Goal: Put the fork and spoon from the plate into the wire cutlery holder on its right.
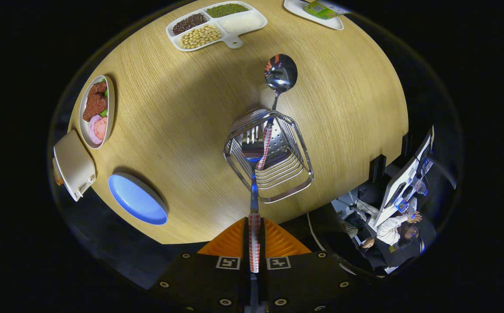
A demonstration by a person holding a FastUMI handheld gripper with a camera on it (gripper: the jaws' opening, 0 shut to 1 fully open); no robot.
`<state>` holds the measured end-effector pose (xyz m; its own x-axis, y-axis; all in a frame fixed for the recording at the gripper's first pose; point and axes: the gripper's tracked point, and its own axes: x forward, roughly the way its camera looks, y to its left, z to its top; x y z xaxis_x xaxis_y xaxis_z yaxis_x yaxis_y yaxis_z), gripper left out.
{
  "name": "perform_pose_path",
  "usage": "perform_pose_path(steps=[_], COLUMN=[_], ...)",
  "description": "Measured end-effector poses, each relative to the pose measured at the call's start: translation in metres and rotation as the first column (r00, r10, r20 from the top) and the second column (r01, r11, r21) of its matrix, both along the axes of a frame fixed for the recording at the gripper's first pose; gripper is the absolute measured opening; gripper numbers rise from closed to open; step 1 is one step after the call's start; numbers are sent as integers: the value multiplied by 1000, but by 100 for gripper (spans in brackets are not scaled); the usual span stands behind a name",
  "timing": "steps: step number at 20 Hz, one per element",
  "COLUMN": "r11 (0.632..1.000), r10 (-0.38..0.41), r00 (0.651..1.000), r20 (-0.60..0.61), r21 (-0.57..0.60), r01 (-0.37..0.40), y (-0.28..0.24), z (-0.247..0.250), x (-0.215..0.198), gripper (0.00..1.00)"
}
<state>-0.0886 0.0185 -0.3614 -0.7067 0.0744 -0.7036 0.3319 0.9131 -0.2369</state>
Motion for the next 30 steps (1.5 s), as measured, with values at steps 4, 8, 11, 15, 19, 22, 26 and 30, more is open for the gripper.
perform_pose_path(steps=[4, 8, 11, 15, 19, 22, 26, 30], r11=[1000, 999, 999, 998, 996, 993, 987, 983], r10=[-24, -43, -45, -25, -32, -16, 54, 124], r00=[999, 999, 999, 1000, 999, 995, 966, 898], r20=[-23, -32, -9, -1, 40, 97, 253, 423], r21=[-1, -14, -19, -56, -85, -119, -159, -178], r01=[24, 43, 45, 25, 36, 27, -14, -52], y=[-1, -4, -4, -11, -7, -6, 0, 10], z=[2, 3, 1, 7, 15, 29, 45, 62], x=[3, 1, 6, 8, 9, 11, 28, 34], gripper=[8, 8, 12, 28, 38, 48, 66, 91])
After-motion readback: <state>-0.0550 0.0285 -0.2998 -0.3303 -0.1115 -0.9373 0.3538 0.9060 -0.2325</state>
